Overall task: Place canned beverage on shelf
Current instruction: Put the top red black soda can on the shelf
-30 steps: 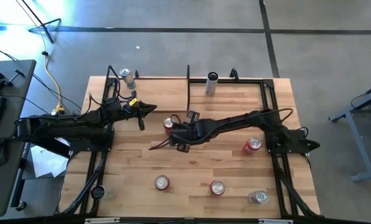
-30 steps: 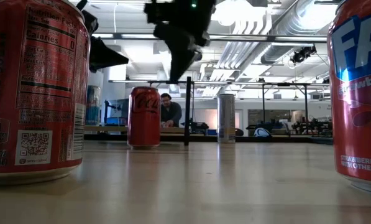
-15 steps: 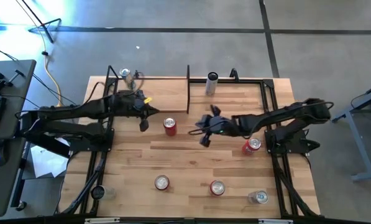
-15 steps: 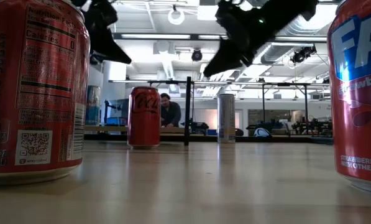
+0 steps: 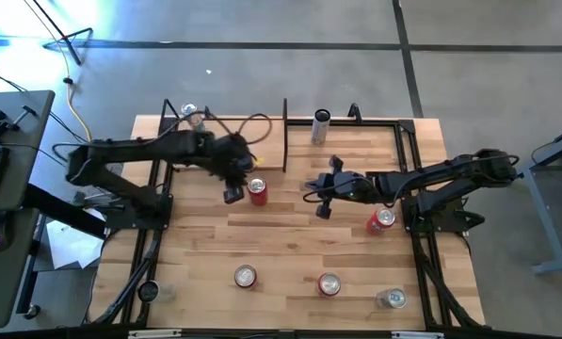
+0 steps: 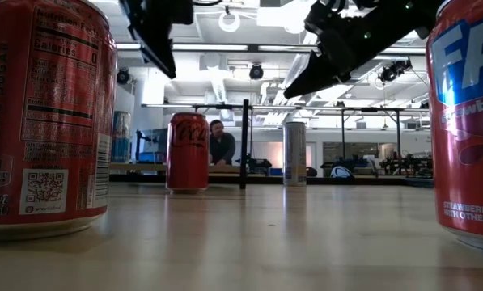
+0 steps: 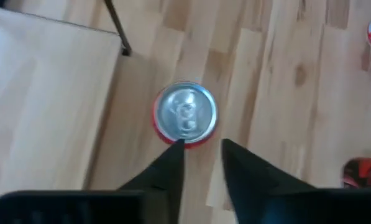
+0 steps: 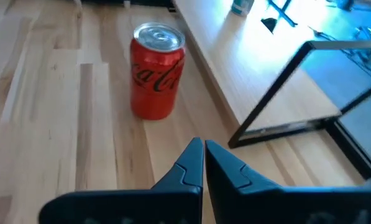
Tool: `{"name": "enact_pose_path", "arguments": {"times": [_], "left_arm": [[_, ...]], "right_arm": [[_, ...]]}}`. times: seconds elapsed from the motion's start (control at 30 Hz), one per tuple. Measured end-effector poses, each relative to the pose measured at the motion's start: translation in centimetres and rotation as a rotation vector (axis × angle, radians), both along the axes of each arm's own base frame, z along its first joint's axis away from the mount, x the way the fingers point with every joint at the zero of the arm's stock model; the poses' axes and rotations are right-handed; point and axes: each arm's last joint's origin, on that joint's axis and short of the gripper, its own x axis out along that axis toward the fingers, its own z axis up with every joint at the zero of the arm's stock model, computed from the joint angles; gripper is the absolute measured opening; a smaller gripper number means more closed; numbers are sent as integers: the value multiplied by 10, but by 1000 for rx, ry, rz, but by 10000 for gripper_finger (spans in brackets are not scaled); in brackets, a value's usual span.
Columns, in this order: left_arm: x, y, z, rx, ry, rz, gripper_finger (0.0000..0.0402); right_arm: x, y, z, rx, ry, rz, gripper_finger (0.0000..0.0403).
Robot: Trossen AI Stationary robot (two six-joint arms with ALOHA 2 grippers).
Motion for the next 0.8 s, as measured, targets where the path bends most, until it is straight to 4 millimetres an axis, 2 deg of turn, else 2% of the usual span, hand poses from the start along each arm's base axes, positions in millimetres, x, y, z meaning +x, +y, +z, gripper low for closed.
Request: {"name": "enact_pose_path", "arguments": {"times": [0.2,0.33,0.43,0.6,0.8], "left_arm": [[35,-3,-2,-49,150,30,237],[50,-1,-16,-54,287,4,288],[60,3,-27,-51,343,-22,304],[67,15,-40,-54,385,-19,307],[69,26,-44,-59,374,12,307]], "right_arm": [[0,-2,0,-11,14,40,0],[0,-2,0,-1,15,61,0],[0,-1,0,4,14,65,0],[0,-1,0,14,10,61,0],[0,-1,-1,20,14,58,0]]}}
